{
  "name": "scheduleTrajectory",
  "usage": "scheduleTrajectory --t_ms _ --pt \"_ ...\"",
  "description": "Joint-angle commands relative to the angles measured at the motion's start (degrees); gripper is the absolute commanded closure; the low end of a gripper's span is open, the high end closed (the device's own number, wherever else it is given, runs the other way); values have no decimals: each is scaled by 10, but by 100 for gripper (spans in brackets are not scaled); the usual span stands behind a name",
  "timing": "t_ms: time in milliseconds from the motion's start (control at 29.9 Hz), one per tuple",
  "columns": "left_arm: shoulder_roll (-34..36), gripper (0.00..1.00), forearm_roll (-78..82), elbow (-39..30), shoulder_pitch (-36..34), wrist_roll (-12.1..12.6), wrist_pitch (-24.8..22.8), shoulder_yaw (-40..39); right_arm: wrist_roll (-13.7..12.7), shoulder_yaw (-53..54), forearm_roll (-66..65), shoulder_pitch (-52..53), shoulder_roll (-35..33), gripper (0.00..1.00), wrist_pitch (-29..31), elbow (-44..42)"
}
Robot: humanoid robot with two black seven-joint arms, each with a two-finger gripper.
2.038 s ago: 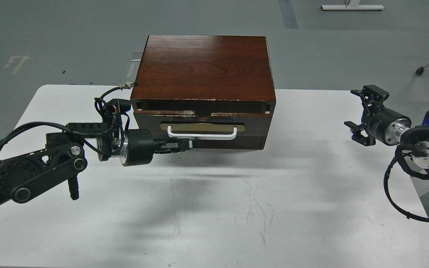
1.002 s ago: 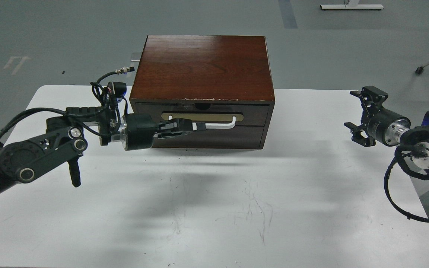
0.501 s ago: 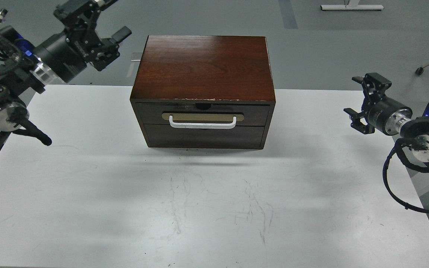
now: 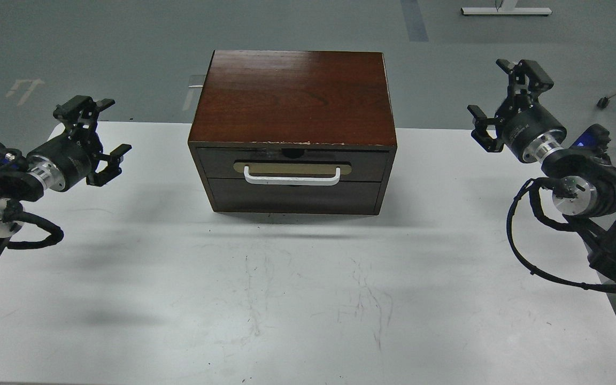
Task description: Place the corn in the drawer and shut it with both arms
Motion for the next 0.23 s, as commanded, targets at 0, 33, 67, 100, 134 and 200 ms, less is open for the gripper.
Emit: scheduleTrajectory --t_ms 0,33,67,100,134,200 --pt "0 2 -1 -1 1 -2 0 -1 4 -8 -1 3 15 0 3 1" --pt "-1 2 -3 -1 0 -4 0 -2 4 -13 -1 3 20 0 6 2" --pt "-1 2 -5 -2 0 -3 0 -3 4 -14 -1 3 22 0 8 4" --pt "-1 2 -12 -2 -1 -3 0 -3 4 -18 -1 3 25 0 9 8" --pt "0 2 -18 -2 -1 -3 0 -2 4 -18 -1 2 25 0 10 9" --pt "0 2 -21 -2 -2 -3 0 -1 4 -15 0 -1 21 0 10 9"
